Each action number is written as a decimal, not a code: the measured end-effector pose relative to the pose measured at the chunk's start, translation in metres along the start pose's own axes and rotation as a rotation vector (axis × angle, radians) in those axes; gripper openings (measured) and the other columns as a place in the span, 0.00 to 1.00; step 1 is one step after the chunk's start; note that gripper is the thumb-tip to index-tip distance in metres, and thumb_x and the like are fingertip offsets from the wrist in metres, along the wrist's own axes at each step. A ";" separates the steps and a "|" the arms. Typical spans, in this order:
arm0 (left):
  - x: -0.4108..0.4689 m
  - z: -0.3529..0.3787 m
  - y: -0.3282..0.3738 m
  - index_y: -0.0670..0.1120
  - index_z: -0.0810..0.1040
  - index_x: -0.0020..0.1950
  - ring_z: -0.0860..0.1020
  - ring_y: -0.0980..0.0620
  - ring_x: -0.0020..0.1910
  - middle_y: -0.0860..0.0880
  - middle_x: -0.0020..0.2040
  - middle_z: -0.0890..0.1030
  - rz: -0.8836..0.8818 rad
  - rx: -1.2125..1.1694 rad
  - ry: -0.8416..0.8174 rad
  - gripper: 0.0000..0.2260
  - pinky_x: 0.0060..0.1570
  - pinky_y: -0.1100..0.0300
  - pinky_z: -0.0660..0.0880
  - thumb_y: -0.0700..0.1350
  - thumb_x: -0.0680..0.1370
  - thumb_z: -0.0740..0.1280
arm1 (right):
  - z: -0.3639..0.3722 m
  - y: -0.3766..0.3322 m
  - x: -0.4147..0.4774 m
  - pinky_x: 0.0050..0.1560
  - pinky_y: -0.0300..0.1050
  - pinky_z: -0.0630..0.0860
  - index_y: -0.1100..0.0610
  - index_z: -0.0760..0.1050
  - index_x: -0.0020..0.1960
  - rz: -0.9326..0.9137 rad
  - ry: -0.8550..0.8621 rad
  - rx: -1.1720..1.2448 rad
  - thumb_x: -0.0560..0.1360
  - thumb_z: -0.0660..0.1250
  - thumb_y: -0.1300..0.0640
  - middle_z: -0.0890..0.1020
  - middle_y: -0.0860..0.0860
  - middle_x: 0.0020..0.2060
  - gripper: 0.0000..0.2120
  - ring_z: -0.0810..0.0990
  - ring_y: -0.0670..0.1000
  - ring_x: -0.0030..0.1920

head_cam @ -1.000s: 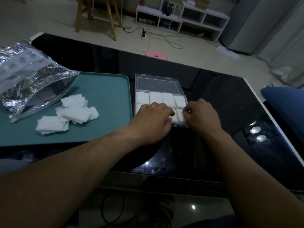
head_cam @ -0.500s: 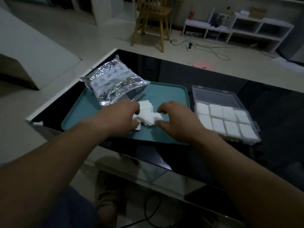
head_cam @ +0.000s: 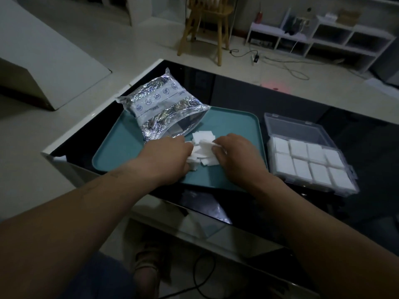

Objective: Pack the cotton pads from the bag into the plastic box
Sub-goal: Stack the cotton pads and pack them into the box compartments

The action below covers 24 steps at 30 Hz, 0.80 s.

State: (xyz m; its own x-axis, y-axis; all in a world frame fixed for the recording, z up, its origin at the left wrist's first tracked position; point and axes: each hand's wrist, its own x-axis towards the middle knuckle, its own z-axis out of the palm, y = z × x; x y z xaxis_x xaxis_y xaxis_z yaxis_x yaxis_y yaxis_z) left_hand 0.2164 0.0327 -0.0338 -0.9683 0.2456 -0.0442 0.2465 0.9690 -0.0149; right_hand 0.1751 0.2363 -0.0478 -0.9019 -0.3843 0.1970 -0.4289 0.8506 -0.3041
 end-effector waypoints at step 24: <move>0.019 -0.051 0.051 0.45 0.76 0.54 0.79 0.47 0.37 0.41 0.43 0.82 -0.285 -1.633 -0.078 0.09 0.36 0.57 0.78 0.36 0.80 0.59 | -0.047 -0.002 -0.010 0.32 0.41 0.66 0.54 0.81 0.45 0.197 0.241 0.395 0.81 0.66 0.54 0.79 0.48 0.35 0.08 0.76 0.46 0.35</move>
State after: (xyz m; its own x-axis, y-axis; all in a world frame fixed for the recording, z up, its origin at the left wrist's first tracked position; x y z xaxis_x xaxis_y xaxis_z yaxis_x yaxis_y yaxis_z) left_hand 0.2083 0.0878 0.0156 -0.9556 0.1145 -0.2715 -0.2738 -0.0050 0.9618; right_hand 0.1879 0.2554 -0.0050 -0.9504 -0.0962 0.2958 -0.2798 0.6799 -0.6778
